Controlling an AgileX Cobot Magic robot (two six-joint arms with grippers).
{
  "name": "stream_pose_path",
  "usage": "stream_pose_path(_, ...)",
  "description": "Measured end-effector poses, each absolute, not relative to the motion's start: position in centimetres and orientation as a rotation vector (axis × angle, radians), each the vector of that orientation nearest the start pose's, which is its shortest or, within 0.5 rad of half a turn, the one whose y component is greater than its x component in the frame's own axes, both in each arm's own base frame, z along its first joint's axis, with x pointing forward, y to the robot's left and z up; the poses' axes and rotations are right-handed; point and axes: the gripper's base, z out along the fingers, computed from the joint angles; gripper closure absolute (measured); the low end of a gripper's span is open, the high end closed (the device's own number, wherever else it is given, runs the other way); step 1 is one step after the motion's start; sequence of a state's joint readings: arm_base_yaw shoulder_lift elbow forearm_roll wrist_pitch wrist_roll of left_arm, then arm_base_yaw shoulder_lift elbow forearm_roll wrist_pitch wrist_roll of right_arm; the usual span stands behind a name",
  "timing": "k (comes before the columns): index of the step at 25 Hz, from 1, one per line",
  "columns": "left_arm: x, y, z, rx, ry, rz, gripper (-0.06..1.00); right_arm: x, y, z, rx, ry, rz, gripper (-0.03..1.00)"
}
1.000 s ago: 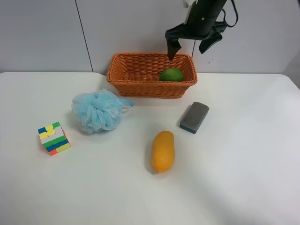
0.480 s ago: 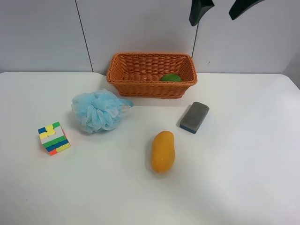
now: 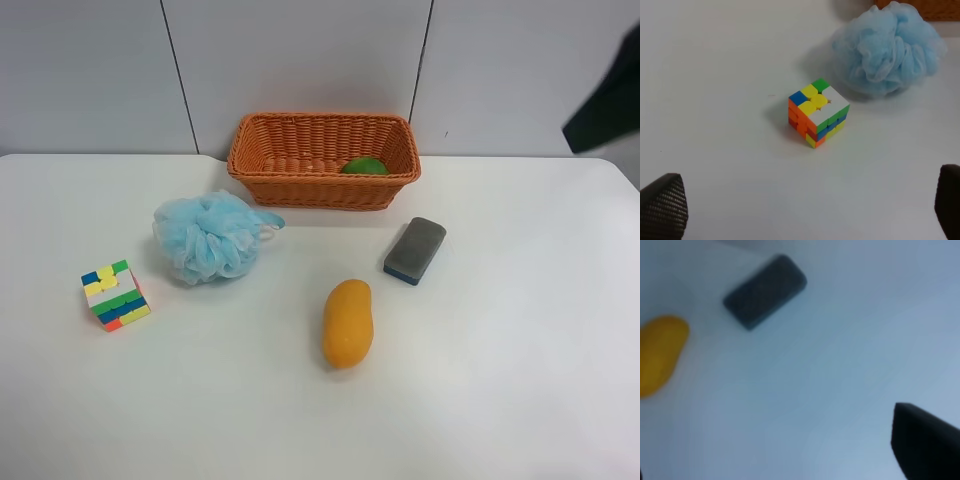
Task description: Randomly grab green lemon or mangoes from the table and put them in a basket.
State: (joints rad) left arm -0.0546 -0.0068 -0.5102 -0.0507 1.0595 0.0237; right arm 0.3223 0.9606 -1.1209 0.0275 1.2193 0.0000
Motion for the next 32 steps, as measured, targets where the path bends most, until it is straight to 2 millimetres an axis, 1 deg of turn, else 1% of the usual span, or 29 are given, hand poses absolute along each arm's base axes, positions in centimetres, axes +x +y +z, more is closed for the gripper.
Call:
stream_pose_path(2,-0.7,-0.4,28.0,0.082,2.024,-0.080,-0.05,12.3,4.4,37.3,-0.405,2.500,0.163,-0.03)
stream_pose_path(5,-0.7,-0.4,28.0,0.082,2.024,-0.080,-0.05,9.3,3.1,35.0,-0.412,2.490,0.128,-0.03)
stream_pose_path(7,-0.7,-0.4,28.0,0.082,2.024,-0.080,-0.05,7.6,2.5,33.4,-0.414,2.484,0.115,-0.03)
stream_pose_path(9,-0.7,-0.4,28.0,0.082,2.024,-0.080,-0.05,6.0,1.7,32.1,-0.380,2.462,0.105,-0.03)
stream_pose_path(11,-0.7,-0.4,28.0,0.082,2.024,-0.080,-0.05,4.8,1.1,30.8,-0.315,2.430,0.086,-0.03)
stream_pose_path(13,-0.7,-0.4,28.0,0.082,2.024,-0.080,-0.05,3.8,0.6,29.9,-0.226,2.368,0.062,-0.03)
stream_pose_path(18,-0.7,-0.4,28.0,0.082,2.024,-0.080,-0.05,1.7,0.0,28.6,-0.069,2.220,0.010,-0.03)
stream_pose_path(23,-0.7,-0.4,28.0,0.082,2.024,-0.080,-0.05,-0.1,0.0,27.3,-0.017,2.106,-0.001,-0.03)
stream_pose_path(26,-0.7,-0.4,28.0,0.082,2.024,-0.080,-0.05,-0.5,0.0,27.4,-0.016,2.056,-0.002,-0.03)
stream_pose_path(32,-0.7,-0.4,28.0,0.082,2.024,-0.080,-0.05,-0.4,0.0,27.2,-0.016,2.063,-0.002,-0.03)
